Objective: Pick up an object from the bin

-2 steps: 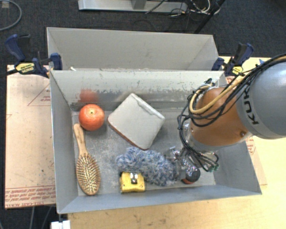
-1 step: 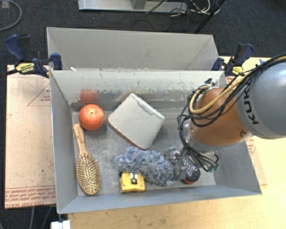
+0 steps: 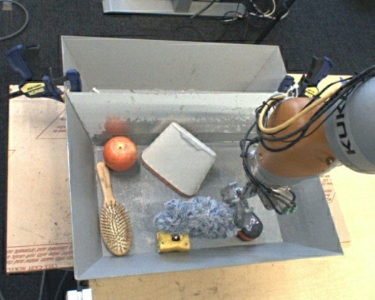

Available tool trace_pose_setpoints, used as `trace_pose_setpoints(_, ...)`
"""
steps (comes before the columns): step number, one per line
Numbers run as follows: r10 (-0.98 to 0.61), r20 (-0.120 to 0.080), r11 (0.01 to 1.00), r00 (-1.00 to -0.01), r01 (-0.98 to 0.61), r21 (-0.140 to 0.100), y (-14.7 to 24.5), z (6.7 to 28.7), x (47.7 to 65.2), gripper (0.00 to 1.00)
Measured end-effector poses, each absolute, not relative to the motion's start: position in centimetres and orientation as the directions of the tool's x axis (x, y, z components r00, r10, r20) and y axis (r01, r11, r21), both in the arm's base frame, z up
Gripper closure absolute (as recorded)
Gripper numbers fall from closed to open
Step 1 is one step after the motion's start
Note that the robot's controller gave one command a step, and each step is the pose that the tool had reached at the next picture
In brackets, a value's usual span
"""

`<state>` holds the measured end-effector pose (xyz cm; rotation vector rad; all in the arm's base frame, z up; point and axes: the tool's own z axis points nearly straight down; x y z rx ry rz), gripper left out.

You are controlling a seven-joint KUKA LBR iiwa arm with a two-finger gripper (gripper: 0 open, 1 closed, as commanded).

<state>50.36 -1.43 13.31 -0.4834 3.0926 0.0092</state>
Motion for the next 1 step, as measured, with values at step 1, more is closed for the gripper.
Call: trace_pose_setpoints(1,-0.261,-0.022,0.965,-0.965,-0.261,0.002,-3.08,17.49,49.95,1.0)
